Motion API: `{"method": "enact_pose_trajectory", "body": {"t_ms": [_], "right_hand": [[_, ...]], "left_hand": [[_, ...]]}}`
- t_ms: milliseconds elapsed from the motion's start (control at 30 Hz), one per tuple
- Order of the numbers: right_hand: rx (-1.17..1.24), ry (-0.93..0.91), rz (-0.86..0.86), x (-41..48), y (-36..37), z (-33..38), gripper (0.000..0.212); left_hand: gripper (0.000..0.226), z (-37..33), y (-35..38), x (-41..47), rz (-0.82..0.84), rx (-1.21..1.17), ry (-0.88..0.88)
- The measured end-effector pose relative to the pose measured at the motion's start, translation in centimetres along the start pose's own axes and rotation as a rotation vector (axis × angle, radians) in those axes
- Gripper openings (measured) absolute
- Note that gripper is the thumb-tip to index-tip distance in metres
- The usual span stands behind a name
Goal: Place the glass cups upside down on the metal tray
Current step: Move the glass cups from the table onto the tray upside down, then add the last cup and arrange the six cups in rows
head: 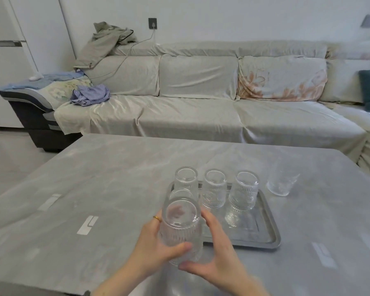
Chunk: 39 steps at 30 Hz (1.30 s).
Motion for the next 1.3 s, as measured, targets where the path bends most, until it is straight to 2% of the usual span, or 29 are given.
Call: {"method": "enact_pose_trajectory", "body": {"t_ms": [133, 200, 267, 367, 433, 500, 600, 733, 900, 1000, 1100, 1133, 1200, 1300], "right_hand": [[0.094, 0.068, -0.122, -0.4, -2.7, -0.4, 0.081], [0.071, 0.101, -0.176, -0.3, -4.2, -1.4, 0.078], [0.023, 0.145, -0.227, -0.2, -5.4, -2.7, 0.079], [-0.037, 0.239, -0.306, 0.7, -6.4, -4.9, 0.089], [-0.068, 0.297, -0.332, 1.6, -6.5, -5.9, 0.097], [-0.070, 0.304, -0.346, 2.8, -6.3, -6.3, 0.096], [-0.087, 0.307, -0.325, 4.3, -5.3, -6.9, 0.094], [-0.118, 0.328, -0.285, 4.6, -3.8, -7.8, 0.098], [-0.125, 0.309, -0.263, 4.1, -3.4, -8.3, 0.100], [-0.129, 0.292, -0.183, 4.0, -3.3, -8.2, 0.101], [-0.134, 0.310, -0.061, 3.3, -4.1, -8.8, 0.096], [-0.124, 0.310, -0.053, 3.0, -5.0, -9.1, 0.089], [-0.100, 0.272, -0.154, 2.8, -8.1, -9.4, 0.061], [-0.073, 0.283, -0.498, 2.8, -14.7, -10.4, 0.042]], "left_hand": [[0.056, -1.1, 4.5, 0.5, 0.062, -0.033, 0.010], [0.059, -1.3, 5.9, 1.0, 0.094, -0.015, 0.046], [0.058, -1.3, 6.0, 1.5, 0.074, 0.010, 0.067], [0.057, -0.4, 3.6, 2.1, -0.076, 0.066, 0.099], [0.069, 1.5, 1.4, 2.4, -0.155, 0.153, 0.048], [0.086, 4.4, -0.4, 2.6, -0.151, 0.305, -0.072], [0.104, 8.5, -1.4, 2.6, 0.011, 0.544, -0.199], [0.105, 10.9, -0.4, 2.6, 0.152, 0.662, -0.181], [0.105, 11.6, 0.5, 2.9, 0.171, 0.725, -0.105], [0.113, 11.9, 0.4, 3.0, 0.161, 0.774, -0.066], [0.117, 12.2, 0.4, 3.0, 0.153, 0.821, -0.038], [0.116, 12.3, 0.4, 3.1, 0.152, 0.829, -0.032], [0.113, 12.6, 0.4, 3.1, 0.152, 0.843, -0.030], [0.112, 12.7, 0.5, 3.1, 0.146, 0.857, -0.027]]}}
Point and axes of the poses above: each hand's wrist, its own x-axis towards the middle knuckle, its own y-axis out of the palm, z = x × y, the point moved 6 cm from there along x, towards the middle knuckle, and after that the axes turned 7 degrees about -z, right-handed, at the moved point
